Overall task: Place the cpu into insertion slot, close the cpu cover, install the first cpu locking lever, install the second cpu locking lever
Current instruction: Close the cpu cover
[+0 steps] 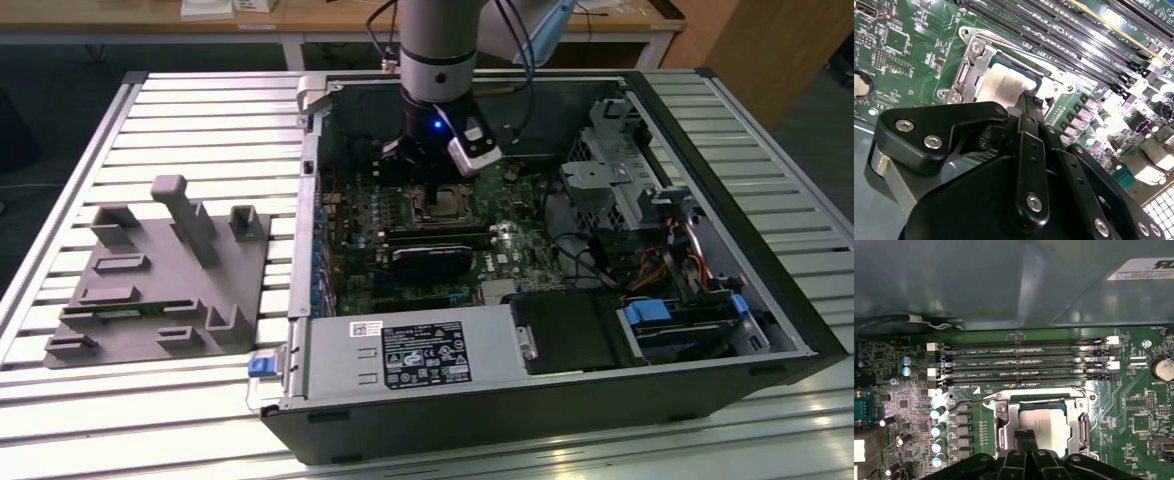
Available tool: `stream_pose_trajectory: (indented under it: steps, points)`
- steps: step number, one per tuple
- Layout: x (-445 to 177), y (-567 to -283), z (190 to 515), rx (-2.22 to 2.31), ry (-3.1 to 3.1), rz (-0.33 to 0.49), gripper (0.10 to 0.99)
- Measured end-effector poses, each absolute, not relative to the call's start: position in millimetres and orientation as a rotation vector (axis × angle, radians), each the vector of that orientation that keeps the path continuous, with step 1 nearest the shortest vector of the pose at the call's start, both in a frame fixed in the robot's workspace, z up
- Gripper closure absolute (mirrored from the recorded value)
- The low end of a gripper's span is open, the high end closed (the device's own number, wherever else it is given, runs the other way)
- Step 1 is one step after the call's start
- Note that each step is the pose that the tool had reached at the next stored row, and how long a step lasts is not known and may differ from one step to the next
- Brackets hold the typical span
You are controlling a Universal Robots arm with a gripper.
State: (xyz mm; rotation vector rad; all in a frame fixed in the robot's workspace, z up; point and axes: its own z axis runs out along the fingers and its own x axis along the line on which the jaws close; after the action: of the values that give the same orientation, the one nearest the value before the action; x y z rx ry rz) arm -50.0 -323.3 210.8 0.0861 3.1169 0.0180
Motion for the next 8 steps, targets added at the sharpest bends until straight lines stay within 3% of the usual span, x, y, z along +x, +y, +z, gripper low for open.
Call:
stream_pose_trajectory:
  steps: [8]
  points:
    - [-53.0, -323.3, 209.9, 0.086, 3.117, 0.018, 0.980]
